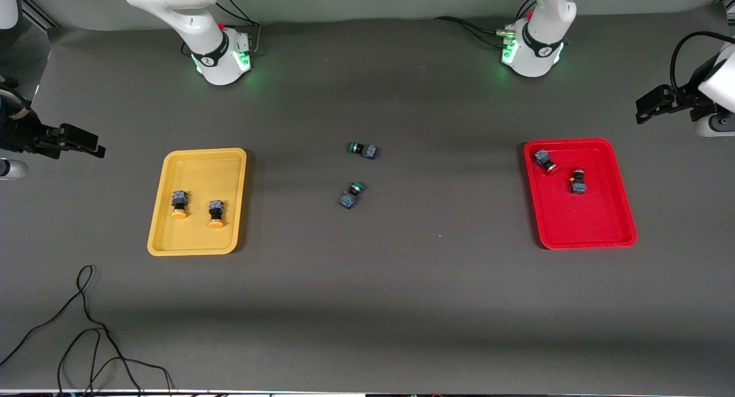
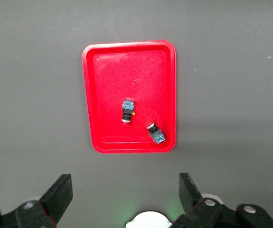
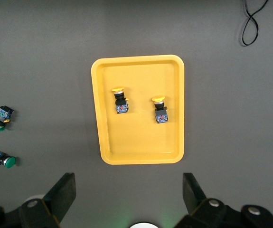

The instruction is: Place red and yellow buttons in trays

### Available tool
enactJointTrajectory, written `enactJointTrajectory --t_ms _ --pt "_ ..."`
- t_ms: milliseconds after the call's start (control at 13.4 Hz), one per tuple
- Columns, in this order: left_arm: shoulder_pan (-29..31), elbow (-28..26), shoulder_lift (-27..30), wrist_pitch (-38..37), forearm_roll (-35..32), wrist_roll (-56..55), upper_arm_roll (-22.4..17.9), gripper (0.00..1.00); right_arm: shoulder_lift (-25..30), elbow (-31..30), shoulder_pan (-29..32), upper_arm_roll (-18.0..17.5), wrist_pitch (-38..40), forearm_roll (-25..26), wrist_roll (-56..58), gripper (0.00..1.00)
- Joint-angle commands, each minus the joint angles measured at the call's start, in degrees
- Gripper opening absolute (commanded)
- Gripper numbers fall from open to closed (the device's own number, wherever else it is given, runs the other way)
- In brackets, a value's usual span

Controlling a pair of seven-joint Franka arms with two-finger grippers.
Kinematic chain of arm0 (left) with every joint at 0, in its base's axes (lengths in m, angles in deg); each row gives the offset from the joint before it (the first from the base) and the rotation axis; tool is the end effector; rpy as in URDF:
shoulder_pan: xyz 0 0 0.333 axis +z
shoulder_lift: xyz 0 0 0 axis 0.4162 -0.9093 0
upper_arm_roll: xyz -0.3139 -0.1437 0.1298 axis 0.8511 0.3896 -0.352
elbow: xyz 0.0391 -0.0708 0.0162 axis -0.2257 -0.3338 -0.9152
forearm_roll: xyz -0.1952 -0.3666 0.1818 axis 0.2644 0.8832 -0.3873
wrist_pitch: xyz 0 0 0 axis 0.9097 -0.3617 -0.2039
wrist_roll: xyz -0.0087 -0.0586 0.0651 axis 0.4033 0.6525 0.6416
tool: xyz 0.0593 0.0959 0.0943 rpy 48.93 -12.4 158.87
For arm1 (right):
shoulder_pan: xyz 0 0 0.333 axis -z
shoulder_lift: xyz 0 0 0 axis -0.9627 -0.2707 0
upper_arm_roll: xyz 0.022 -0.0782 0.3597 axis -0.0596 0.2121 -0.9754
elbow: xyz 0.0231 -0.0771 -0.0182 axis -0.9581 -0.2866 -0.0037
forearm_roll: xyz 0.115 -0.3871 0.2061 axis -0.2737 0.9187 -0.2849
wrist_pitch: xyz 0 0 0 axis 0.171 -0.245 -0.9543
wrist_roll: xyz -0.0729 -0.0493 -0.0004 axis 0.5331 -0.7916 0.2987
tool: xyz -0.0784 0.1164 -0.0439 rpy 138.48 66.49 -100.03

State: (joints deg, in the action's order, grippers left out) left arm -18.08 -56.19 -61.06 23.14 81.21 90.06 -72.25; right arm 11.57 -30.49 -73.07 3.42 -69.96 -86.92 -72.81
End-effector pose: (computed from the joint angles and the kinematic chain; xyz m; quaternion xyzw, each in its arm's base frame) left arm 0.5510 0.0125 0.6139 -0.9983 -0.0005 0.0498 0.0319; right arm 0.6106 -0.0335 0.6090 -0.9983 0.0247 0.0497 0.0197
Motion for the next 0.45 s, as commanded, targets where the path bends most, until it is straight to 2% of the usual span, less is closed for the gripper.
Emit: enactJointTrajectory --t_ms 0,374 --pt "0.25 3.93 -1.91 -2.57 -0.94 -0.63 0.5 1.0 0.72 0.77 0.27 -0.25 0.98 1.47 -1.6 1.0" --pt "-0.09 4.38 -2.09 -2.57 -0.94 -0.54 1.02 1.0 0.72 0.77 0.27 -0.34 0.9 3.14 -2.92 1.0"
